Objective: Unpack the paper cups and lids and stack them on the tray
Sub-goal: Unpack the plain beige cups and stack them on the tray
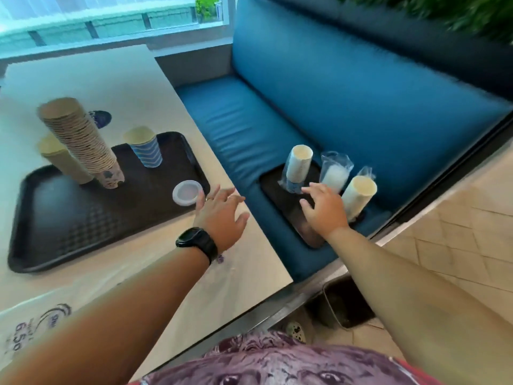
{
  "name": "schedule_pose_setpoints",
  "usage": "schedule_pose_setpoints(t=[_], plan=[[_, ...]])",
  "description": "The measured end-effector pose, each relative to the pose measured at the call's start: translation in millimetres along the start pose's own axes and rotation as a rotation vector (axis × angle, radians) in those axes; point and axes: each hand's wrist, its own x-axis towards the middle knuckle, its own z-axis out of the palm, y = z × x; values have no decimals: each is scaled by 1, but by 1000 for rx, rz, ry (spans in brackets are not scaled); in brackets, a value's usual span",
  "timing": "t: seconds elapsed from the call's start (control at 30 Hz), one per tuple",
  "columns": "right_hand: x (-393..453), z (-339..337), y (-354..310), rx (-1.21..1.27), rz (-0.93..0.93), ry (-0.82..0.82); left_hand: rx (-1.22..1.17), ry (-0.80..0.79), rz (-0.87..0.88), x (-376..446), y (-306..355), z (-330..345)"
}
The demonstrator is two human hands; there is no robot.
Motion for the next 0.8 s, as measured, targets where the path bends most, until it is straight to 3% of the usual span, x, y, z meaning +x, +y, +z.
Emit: schedule_pose_setpoints(t=[0.23, 0.37, 0.5, 0.7, 0.8], plan=[[52, -43, 134, -79, 227, -20, -41, -123, 84, 113, 125, 66], [69, -52, 196, -162, 300, -125, -53, -252, 134, 166, 187, 112], [77, -42, 238, -76, 367, -244, -54, -381, 216, 207, 231, 155], [81, -25, 264, -10, 346, -335, -270, -558, 52, 235, 267, 200], [78, -21, 264, 35, 340, -274, -399, -522, -34, 237, 273, 212]])
